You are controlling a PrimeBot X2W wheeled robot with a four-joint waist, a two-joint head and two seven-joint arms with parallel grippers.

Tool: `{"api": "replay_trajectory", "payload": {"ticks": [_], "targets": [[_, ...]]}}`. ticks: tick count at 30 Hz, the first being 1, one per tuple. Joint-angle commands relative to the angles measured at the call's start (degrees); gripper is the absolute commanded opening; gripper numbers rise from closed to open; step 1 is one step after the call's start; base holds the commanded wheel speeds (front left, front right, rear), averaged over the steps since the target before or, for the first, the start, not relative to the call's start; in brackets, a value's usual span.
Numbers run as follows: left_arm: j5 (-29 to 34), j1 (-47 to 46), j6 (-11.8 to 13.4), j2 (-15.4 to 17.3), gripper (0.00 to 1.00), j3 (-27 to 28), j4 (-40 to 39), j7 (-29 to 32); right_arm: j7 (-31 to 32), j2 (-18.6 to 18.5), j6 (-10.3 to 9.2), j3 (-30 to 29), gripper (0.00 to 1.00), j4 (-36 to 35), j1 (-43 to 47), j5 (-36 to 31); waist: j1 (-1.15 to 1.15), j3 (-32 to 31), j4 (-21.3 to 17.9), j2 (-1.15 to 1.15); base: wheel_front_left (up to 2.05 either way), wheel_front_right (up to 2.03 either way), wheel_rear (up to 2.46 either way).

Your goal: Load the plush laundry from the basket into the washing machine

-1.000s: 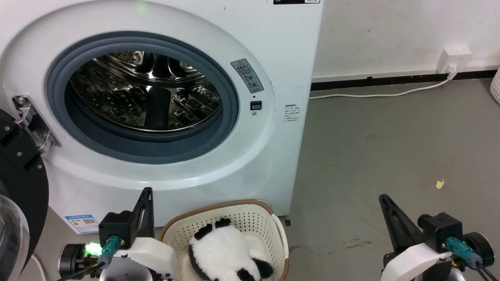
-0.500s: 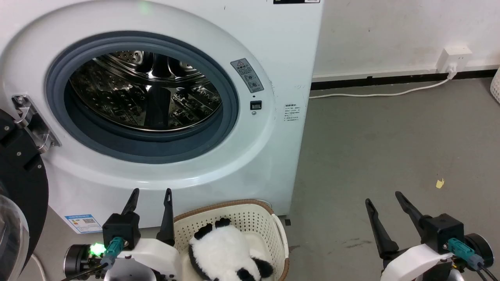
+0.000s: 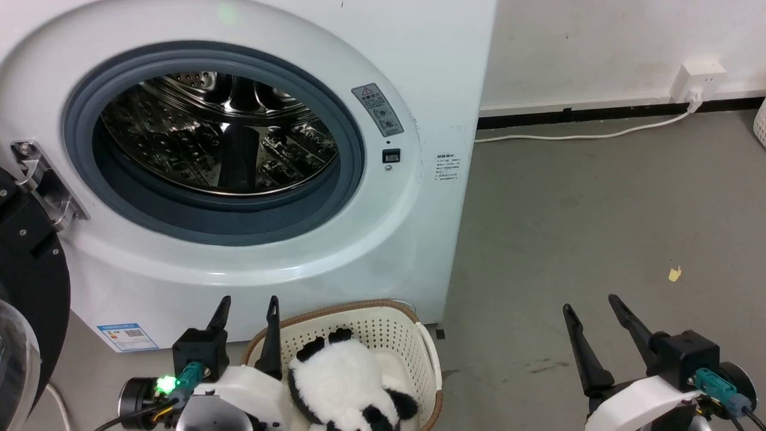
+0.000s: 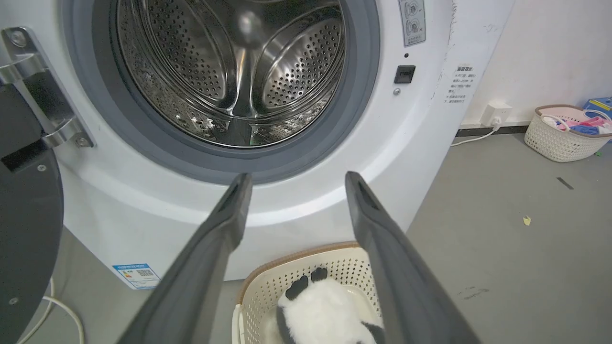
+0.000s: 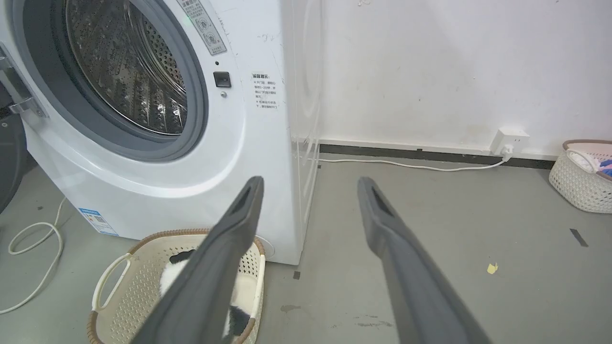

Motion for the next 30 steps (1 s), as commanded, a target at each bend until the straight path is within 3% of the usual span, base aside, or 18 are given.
{"api": "replay_trajectory", "payload": {"ticks": [1, 15, 30], "targets": [[-1.0, -1.33, 0.4, 0.01, 1.0, -0.6, 1.01, -0.12, -0.44, 0.01, -0.01, -0.21, 1.0, 0.28, 0.59, 0.73, 0.0, 0.25, -0.04, 0.0, 0.0, 0.0, 0.0], [-8.79, -7.19, 1.65, 0.02, 1.0, -5.68, 11.39, 4.35, -1.87, 0.02, -0.02, -1.5, 1.0, 0.23, -0.4, 3.13, 0.0, 5.32, -1.14, 0.0, 0.0, 0.0, 0.0], [-13.82, -16.15, 3.87, 0.5, 1.0, -10.57, 22.2, 3.43, -3.51, 0.03, -0.02, -3.09, 1.0, -1.03, -2.16, 6.21, 0.0, 14.49, -2.65, 0.0, 0.0, 0.0, 0.0]]}}
